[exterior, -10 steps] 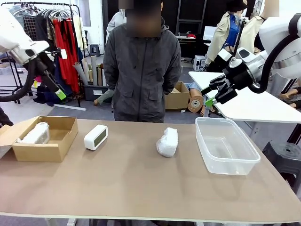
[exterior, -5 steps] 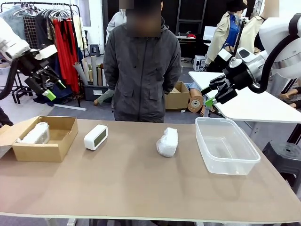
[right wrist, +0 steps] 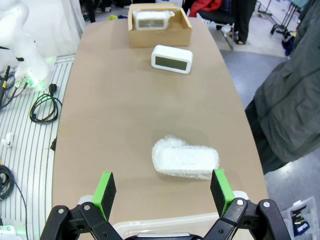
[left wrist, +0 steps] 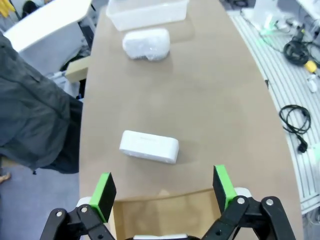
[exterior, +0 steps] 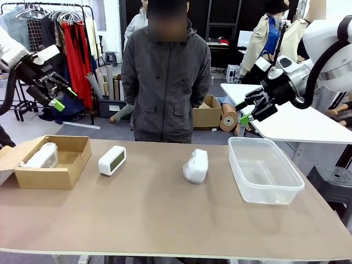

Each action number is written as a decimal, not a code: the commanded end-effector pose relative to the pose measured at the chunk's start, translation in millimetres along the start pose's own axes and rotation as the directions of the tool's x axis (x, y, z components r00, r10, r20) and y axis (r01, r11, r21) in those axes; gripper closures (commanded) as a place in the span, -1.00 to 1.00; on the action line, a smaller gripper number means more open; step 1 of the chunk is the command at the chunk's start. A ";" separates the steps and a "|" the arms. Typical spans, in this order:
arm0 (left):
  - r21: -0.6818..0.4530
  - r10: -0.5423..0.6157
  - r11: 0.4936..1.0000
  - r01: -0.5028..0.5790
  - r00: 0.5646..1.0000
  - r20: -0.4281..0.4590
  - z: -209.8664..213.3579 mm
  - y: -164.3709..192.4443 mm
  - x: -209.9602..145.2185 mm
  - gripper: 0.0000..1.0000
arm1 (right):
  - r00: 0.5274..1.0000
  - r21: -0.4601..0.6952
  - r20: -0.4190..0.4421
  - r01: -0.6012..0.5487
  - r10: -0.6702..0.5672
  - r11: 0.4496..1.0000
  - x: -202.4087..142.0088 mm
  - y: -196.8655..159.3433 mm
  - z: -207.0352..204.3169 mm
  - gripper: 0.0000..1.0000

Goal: Separate and place wrapped and unwrapped clocks.
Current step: Pick up the Digital clock indicated by the person.

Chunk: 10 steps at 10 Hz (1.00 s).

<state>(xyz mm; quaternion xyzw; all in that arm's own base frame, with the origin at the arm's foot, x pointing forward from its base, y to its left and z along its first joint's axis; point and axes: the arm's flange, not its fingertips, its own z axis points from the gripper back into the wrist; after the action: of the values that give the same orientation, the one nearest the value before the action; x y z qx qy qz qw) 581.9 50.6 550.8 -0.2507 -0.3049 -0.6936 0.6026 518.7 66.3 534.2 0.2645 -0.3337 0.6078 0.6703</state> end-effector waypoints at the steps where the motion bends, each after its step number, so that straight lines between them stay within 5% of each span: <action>1: 0.006 -0.017 1.000 0.018 0.999 -0.028 -0.8 -2.5 3.5 -1.00 | 1.000 0.001 -0.002 -0.003 0.003 1.000 1.2 -0.4 1.4 -1.00; 10: 0.006 -0.017 1.000 0.018 0.999 -0.028 -0.8 -2.5 3.5 -1.00 | 1.000 0.001 -0.002 -0.003 0.003 1.000 1.2 -0.4 1.4 -1.00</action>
<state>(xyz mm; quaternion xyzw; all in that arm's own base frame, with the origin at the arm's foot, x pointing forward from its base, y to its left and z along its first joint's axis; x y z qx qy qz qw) 582.6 49.4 552.9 -0.2447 -0.3029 -0.6972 0.6019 518.7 66.3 534.2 0.2645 -0.3336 0.6078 0.6703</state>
